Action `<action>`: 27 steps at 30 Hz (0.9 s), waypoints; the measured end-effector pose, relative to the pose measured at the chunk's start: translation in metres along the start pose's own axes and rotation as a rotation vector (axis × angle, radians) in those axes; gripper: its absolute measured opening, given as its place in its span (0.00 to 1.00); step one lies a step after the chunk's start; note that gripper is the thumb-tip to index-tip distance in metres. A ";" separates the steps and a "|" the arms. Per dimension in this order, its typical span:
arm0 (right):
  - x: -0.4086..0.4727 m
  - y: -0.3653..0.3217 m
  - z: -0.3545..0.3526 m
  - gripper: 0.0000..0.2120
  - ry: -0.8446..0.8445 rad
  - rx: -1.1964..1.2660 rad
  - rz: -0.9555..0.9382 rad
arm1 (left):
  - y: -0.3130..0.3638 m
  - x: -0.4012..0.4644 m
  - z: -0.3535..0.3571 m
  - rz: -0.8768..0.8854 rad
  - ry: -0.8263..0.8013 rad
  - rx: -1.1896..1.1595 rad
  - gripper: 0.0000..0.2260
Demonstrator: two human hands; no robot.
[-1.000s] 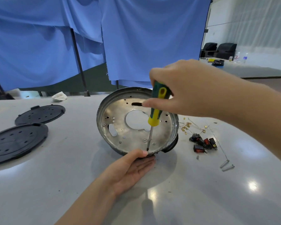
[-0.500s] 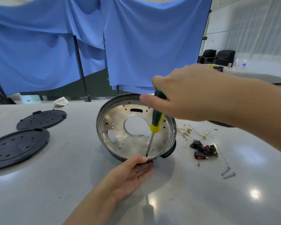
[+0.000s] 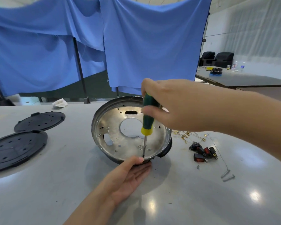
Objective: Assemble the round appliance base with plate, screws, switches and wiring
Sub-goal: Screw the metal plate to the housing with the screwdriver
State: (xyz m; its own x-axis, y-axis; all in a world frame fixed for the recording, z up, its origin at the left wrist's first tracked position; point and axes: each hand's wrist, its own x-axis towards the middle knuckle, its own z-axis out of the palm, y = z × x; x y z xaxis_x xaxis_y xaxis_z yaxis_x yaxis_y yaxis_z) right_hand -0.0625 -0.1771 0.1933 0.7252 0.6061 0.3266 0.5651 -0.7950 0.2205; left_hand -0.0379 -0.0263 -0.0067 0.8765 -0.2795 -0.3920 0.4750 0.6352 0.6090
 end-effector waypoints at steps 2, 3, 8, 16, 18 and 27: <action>0.001 -0.001 -0.003 0.26 0.072 -0.305 0.029 | 0.000 0.001 0.000 0.013 0.005 -0.001 0.22; 0.002 -0.001 -0.003 0.28 0.094 -0.393 0.047 | 0.000 0.001 0.000 0.015 0.003 0.002 0.21; 0.002 0.001 0.002 0.11 -0.020 0.131 0.007 | 0.001 0.001 -0.001 0.019 -0.008 -0.007 0.21; 0.005 0.001 0.005 0.20 0.123 -0.179 0.039 | 0.001 0.001 -0.001 0.027 -0.011 0.011 0.22; 0.006 0.000 0.006 0.11 0.039 0.085 0.021 | 0.001 0.001 -0.001 0.020 -0.012 0.009 0.22; 0.004 0.005 0.001 0.19 -0.002 -0.065 0.127 | 0.002 0.002 -0.001 0.014 -0.010 0.037 0.20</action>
State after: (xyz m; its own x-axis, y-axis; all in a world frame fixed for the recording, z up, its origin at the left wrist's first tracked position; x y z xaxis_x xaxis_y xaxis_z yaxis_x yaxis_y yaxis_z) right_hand -0.0567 -0.1789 0.1948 0.7902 0.5001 0.3542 0.4419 -0.8655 0.2360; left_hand -0.0348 -0.0247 -0.0074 0.8836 -0.2781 -0.3767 0.4653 0.6117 0.6398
